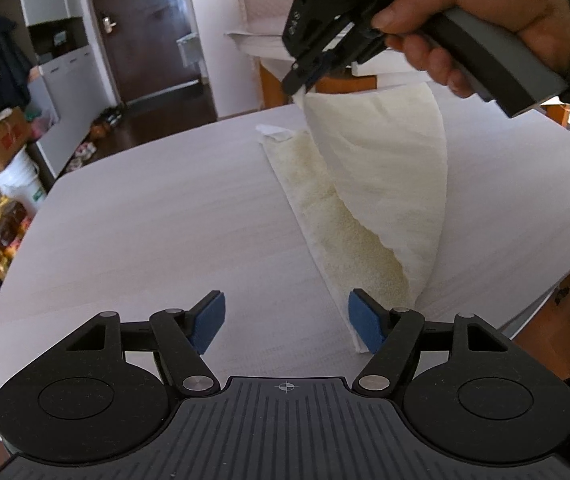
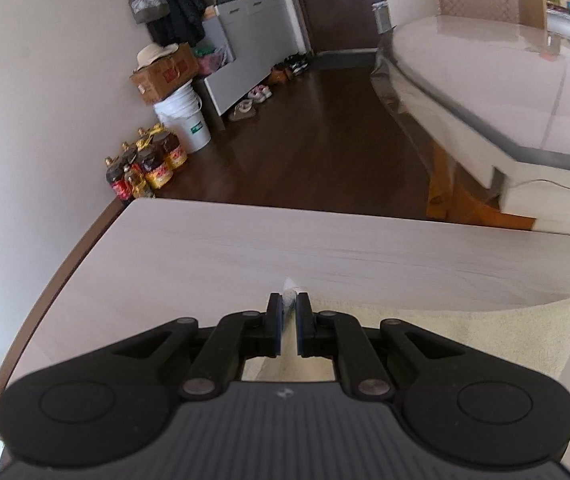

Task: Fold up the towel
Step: 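Grasp the towel corner with the right tool and lift it over the towel, then lower the held corner onto the towel and open the right tool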

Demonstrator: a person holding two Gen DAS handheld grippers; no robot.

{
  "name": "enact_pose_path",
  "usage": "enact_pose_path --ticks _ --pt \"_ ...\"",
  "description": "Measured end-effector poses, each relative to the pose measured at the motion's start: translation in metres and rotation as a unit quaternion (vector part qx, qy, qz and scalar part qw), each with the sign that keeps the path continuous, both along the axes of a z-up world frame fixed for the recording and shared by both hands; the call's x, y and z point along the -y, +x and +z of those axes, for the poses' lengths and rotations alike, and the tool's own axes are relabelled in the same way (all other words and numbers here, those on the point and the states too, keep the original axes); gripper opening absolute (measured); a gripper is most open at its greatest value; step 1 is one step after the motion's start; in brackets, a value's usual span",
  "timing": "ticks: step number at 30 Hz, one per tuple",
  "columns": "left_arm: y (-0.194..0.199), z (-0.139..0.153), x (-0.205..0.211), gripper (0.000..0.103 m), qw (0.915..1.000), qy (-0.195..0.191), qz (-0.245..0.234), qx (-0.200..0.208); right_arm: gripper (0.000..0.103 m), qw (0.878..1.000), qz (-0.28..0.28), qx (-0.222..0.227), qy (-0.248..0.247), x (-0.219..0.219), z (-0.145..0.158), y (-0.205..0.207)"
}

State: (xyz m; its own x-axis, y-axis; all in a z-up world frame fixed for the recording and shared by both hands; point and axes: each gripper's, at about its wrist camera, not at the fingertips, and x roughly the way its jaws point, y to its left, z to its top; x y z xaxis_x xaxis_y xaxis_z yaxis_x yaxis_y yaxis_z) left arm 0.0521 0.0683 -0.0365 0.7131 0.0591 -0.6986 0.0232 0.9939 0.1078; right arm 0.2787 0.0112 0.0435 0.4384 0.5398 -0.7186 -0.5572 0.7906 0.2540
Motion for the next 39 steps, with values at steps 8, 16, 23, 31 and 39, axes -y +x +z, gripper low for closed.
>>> enact_pose_path --ticks 8,16,23,31,39 --pt "-0.007 0.002 -0.001 0.075 0.9991 -0.034 0.025 -0.001 0.008 0.999 0.028 -0.015 -0.035 -0.03 -0.02 0.01" --pt "-0.009 0.003 -0.003 0.082 0.9976 -0.052 0.046 -0.002 0.027 0.995 0.07 -0.014 -0.071 -0.045 -0.034 -0.001" --pt "-0.006 0.004 -0.002 0.085 0.9969 -0.054 0.057 -0.006 0.047 0.994 0.078 0.01 -0.079 -0.026 -0.026 -0.02" --pt "-0.002 0.006 -0.006 0.086 0.9953 -0.067 0.07 -0.009 0.055 0.993 0.078 0.044 -0.079 0.005 -0.022 -0.042" --pt "-0.007 0.015 -0.012 0.086 0.994 -0.061 0.09 0.004 0.062 0.996 0.058 0.04 -0.052 0.044 -0.025 -0.053"
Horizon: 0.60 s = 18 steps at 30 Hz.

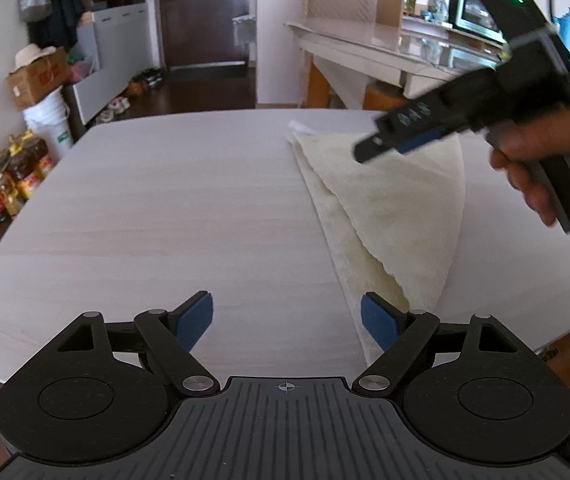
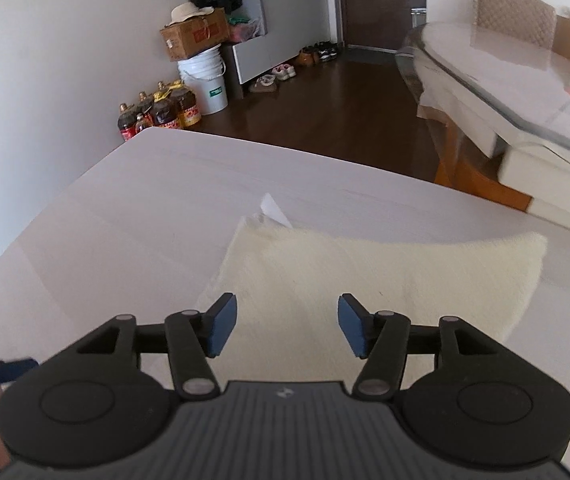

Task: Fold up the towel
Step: 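Lower the held corner onto the towel and open the right tool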

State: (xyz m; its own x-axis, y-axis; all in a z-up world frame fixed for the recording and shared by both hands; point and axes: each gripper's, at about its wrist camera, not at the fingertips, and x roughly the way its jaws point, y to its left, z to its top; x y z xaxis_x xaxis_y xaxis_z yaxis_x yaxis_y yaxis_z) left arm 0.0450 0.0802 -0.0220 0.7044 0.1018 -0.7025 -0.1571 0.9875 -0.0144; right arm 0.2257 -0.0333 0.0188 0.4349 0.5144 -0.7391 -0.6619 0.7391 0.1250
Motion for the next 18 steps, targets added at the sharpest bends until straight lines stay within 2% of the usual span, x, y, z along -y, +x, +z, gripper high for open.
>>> enact_pose_path --ticks 10,14,18 --pt "-0.001 0.003 0.0 0.088 0.9998 0.019 0.003 -0.008 0.064 1.0 -0.01 0.015 -0.008 0.027 -0.016 -0.002" --pt "0.002 0.01 -0.011 0.089 0.9997 0.023 -0.001 0.001 0.064 0.999 0.01 0.033 0.036 0.034 -0.006 -0.017" --pt "0.017 0.02 -0.031 0.089 0.9986 0.022 -0.045 0.017 0.064 0.996 0.043 0.048 0.064 0.041 -0.004 -0.052"
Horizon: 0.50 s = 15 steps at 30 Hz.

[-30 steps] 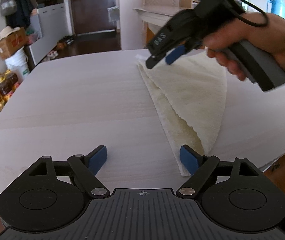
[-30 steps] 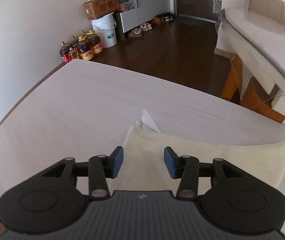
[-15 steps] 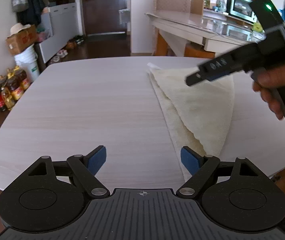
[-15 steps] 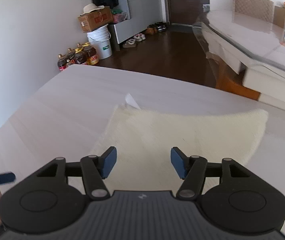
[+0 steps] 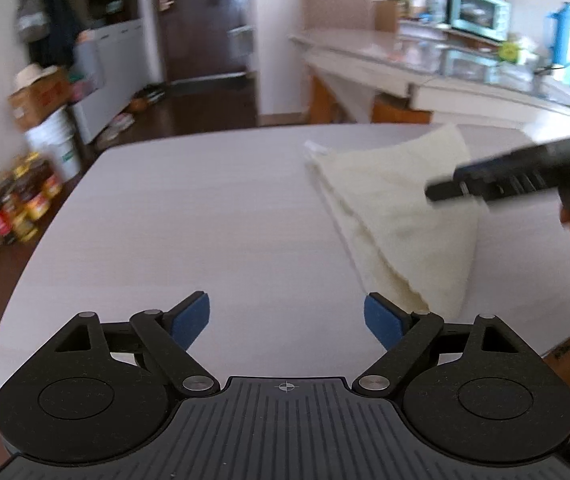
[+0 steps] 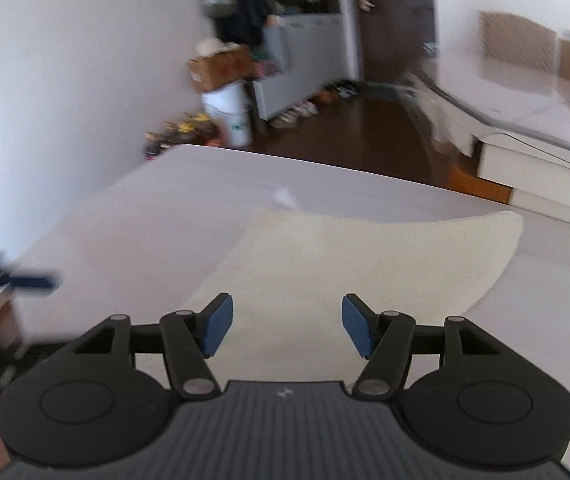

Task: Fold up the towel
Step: 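Lower the held corner onto the towel and open the right tool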

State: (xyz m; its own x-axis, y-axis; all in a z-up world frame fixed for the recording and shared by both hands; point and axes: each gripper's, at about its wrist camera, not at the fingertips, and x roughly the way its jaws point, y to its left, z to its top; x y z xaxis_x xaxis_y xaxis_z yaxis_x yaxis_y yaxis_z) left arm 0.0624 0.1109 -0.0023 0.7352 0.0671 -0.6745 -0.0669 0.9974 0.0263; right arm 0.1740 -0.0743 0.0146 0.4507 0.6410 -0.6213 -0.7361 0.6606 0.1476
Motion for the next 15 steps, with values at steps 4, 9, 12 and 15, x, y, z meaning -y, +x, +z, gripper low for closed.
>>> enact_pose_path --ticks 4,9,12,15 --pt "0.025 0.011 -0.021 0.092 0.9986 0.013 -0.045 0.022 0.063 0.997 0.049 0.051 0.001 0.0 -0.001 -0.057" --pt "0.061 0.021 -0.035 0.093 0.9963 0.021 -0.076 0.034 0.054 0.991 0.089 0.094 -0.027 -0.018 -0.007 -0.102" --pt "0.072 0.021 -0.03 0.093 0.9947 0.03 -0.091 0.038 0.046 0.987 0.105 0.109 -0.053 -0.032 -0.011 -0.118" --pt "0.079 0.018 -0.025 0.093 0.9937 0.027 -0.102 0.037 0.046 0.983 0.116 0.119 -0.078 -0.045 -0.017 -0.123"
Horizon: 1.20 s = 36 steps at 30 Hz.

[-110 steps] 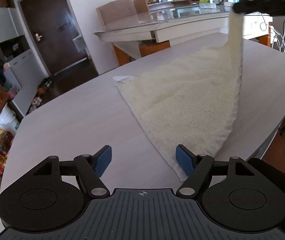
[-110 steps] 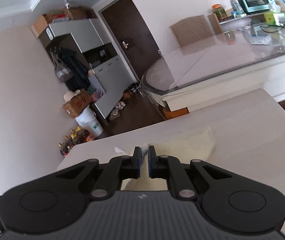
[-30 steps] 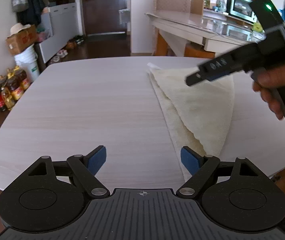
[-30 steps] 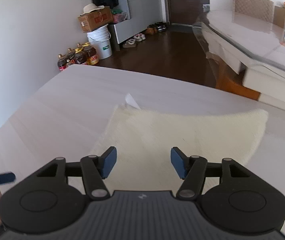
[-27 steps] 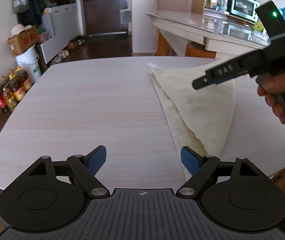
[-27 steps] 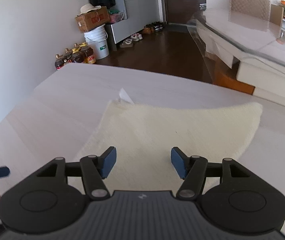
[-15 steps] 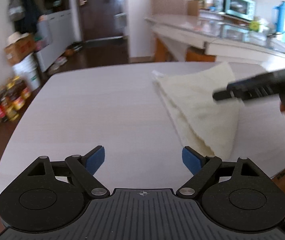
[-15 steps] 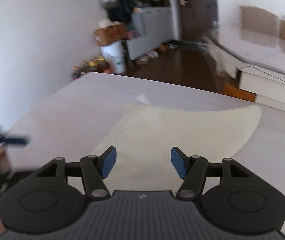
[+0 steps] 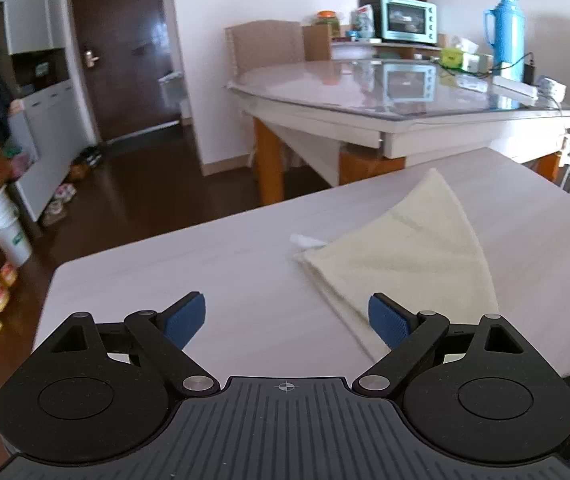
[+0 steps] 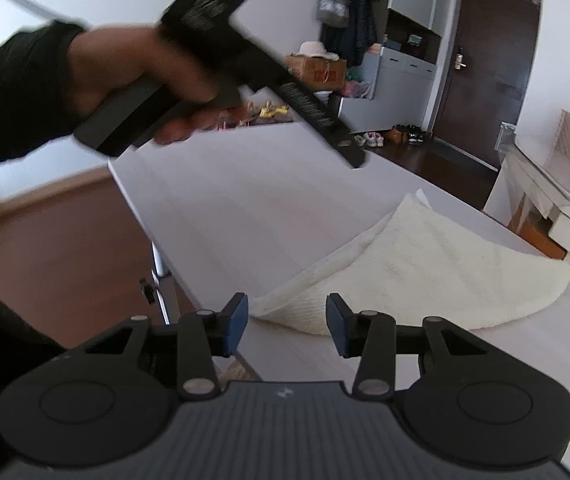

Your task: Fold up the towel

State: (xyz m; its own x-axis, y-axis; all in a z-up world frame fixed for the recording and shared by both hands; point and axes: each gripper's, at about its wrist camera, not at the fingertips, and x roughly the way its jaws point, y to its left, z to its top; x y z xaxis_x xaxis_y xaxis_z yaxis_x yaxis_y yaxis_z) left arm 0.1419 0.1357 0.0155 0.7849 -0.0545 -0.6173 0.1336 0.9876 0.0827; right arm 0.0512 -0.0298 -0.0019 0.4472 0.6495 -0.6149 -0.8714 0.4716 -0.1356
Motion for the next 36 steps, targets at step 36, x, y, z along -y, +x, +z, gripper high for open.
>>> enact_pose_path --ticks 36 --pt "0.016 -0.021 0.004 0.093 0.9997 -0.001 -0.02 -0.013 0.046 0.969 0.109 0.175 -0.135 0.003 -0.047 -0.067"
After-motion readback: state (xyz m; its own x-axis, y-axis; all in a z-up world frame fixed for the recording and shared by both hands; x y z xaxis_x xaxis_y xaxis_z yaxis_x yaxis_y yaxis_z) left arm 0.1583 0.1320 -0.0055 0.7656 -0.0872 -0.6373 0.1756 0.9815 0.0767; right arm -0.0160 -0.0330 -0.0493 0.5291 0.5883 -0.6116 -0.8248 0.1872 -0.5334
